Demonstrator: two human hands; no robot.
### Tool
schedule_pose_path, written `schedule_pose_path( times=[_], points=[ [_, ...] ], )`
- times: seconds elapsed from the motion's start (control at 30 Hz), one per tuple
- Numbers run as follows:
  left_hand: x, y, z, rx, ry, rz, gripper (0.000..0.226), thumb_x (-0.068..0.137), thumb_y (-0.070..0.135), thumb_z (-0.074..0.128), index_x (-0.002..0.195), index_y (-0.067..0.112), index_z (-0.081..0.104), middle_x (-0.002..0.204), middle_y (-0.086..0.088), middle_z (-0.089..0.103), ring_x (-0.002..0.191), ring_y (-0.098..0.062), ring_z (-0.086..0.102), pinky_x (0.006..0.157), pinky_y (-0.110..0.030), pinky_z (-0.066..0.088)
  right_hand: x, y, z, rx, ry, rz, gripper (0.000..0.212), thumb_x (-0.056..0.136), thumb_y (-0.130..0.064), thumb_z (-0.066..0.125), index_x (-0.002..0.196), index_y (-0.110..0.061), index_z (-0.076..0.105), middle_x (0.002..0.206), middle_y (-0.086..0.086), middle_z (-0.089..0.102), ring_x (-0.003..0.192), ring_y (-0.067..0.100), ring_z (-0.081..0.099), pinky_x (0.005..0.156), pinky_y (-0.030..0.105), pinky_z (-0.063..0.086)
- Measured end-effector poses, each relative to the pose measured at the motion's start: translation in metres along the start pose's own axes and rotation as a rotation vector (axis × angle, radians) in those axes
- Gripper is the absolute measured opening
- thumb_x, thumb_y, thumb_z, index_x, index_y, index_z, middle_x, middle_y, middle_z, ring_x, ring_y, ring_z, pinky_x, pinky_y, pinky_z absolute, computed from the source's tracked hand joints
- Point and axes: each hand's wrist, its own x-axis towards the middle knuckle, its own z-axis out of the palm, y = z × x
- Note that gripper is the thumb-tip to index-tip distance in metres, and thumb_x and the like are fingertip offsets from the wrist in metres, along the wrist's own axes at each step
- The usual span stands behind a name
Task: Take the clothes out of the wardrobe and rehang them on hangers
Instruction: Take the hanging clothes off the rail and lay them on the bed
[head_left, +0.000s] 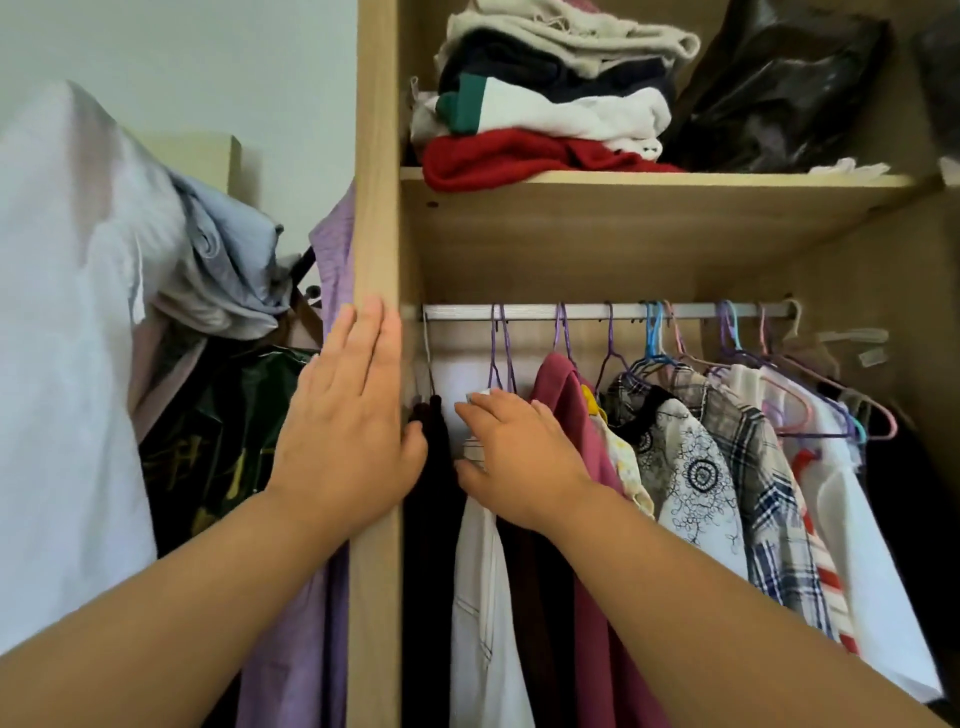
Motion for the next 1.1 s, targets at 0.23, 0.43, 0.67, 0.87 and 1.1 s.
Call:
schedule_pose_path(
  times=[0.23,0.43,0.67,0.87,1.1],
  points=[
    [0.020,0.001,0.005,-0.079,0.068,-0.068,0.087,0.068,0.031,0.032,0.148,-0.001,0.019,0.156,-0.019,0.015,0.140,-0.031,0.029,0.106,-0.047,0.038,0.065,-0.005,0.025,0.211,-0.100,0.106,0.037,0.092,-0.028,0.051,0.124,-0.010,0.053,0.124,0.014,0.058,0.114,0.032,0.054,0.093,0.040,0.047],
    [0.018,0.000,0.007,-0.028,0.096,-0.059,0.088,0.066,0.032,0.034,0.148,0.002,0.022,0.156,-0.015,0.019,0.141,-0.030,0.030,0.103,-0.048,0.040,0.096,-0.009,0.031,0.225,-0.151,0.187,0.036,0.093,-0.027,0.048,0.125,-0.011,0.052,0.120,0.017,0.060,0.111,0.035,0.055,0.086,0.037,0.045],
    [0.016,-0.002,0.008,-0.010,0.090,-0.057,0.087,0.068,0.032,0.039,0.149,0.006,0.019,0.158,-0.010,0.016,0.142,-0.026,0.028,0.103,-0.050,0.041,0.110,0.008,0.049,0.195,-0.281,0.321,0.026,0.091,-0.020,0.048,0.114,-0.011,0.057,0.117,0.011,0.061,0.108,0.030,0.057,0.083,0.034,0.042],
    [0.015,-0.003,0.006,0.014,0.071,-0.064,0.087,0.071,0.035,0.038,0.149,0.009,0.012,0.158,-0.009,0.015,0.144,-0.024,0.024,0.107,-0.047,0.037,0.117,0.019,0.058,0.254,-0.138,0.507,0.003,0.090,-0.015,0.050,0.089,-0.016,0.053,0.109,0.010,0.064,0.104,0.031,0.059,0.087,0.034,0.044],
    [0.010,0.001,0.005,-0.052,0.054,-0.207,0.092,0.069,0.043,0.037,0.150,0.005,0.015,0.156,-0.011,0.022,0.138,-0.023,0.035,0.105,-0.038,0.036,0.114,0.033,0.040,0.442,0.051,0.509,0.028,0.085,-0.005,0.048,0.108,-0.009,0.063,0.110,0.017,0.065,0.103,0.035,0.060,0.080,0.034,0.048]
  ],
)
